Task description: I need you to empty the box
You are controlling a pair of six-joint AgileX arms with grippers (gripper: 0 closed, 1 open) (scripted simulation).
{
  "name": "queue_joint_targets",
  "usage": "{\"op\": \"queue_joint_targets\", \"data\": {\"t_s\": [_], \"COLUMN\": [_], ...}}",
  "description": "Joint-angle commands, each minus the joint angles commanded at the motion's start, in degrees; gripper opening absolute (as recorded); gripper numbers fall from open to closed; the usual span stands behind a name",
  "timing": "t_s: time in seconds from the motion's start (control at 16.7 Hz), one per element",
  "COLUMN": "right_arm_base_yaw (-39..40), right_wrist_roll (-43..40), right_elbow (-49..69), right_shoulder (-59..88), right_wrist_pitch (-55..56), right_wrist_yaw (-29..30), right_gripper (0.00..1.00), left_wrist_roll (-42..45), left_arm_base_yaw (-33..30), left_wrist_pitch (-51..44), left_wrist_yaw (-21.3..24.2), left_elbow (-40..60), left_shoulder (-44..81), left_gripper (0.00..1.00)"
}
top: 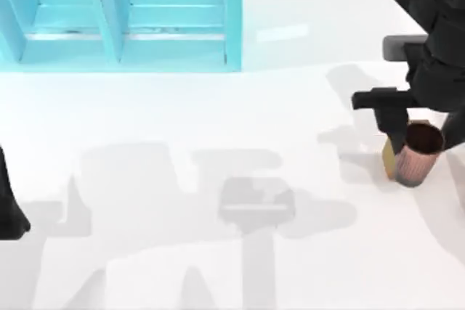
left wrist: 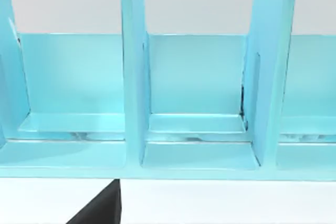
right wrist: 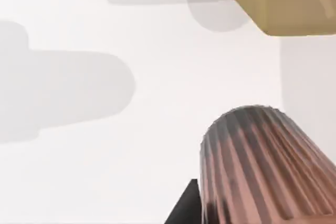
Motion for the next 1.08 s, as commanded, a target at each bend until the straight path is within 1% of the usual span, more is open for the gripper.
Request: {"op": "queue_joint_targets", "data": {"t_s": [0.24,0.42,0.54,0.84,1.08], "right_arm_base_yaw": [16.34,23.57,25.42,25.31,25.5], "right_wrist_roll": [16.51,23.76,25.61,25.7,25.77], "right_elbow": [-11.45,-18.01,-19.83,-19.99,-23.26], "right_shoulder": [-5.65,-9.34,-10.61,-10.24,-9.19], "right_wrist_pitch": [6.34,10.39,11.77,11.9,16.5], "right_wrist_yaw": [0.1,0.23,0.26,0.17,0.21], "right_gripper": [0.0,0.0,0.0,0.0,0.0], "left_wrist_roll": [0.0,0.0,0.0,0.0,0.0], "left_arm_base_yaw": [0.0,0.0,0.0,0.0,0.0], "left_wrist_pitch": [0.0,0.0,0.0,0.0,0.0], "left_wrist_yaw": [0.0,0.0,0.0,0.0,0.0], "left_elbow": [0.0,0.0,0.0,0.0,0.0], "left_shoulder": [0.0,0.0,0.0,0.0,0.0], "left_gripper": [1.0,1.0,1.0,1.0,1.0]}}
